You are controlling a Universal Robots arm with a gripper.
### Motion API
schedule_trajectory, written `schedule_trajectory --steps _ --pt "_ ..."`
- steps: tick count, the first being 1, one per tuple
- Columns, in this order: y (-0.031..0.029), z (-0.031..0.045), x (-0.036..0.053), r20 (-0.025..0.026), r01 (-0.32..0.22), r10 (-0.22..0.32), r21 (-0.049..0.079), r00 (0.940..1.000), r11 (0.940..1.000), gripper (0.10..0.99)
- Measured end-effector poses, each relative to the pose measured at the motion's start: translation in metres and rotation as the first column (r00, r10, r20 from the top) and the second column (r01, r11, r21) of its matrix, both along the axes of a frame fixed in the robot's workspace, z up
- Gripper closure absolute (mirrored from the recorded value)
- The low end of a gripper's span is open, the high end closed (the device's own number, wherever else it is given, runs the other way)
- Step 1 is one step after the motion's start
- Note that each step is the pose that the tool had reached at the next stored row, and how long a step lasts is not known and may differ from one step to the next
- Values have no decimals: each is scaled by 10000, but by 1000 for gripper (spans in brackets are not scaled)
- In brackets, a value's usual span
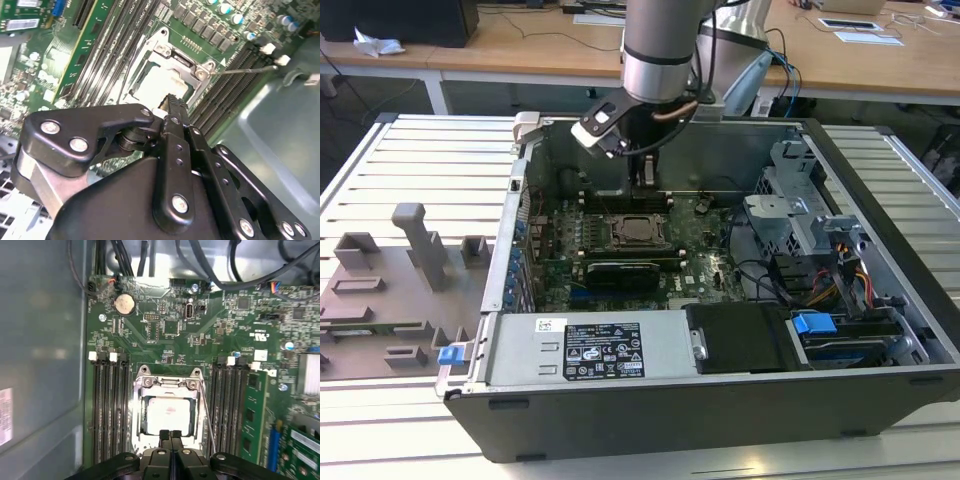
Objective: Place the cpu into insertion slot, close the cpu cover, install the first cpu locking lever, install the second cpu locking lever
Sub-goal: 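Close the cpu cover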
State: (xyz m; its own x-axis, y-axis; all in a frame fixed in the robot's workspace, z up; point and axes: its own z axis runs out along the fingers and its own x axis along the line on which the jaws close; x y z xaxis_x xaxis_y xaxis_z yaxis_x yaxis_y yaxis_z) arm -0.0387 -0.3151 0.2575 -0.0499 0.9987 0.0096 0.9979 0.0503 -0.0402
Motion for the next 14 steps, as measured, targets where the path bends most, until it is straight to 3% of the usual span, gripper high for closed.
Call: schedule_trajectory --steps 5,14 --pt "0 139 0 0 0 0 0 10000 10000 980" --pt "0 143 0 0 0 0 0 10000 10000 980"
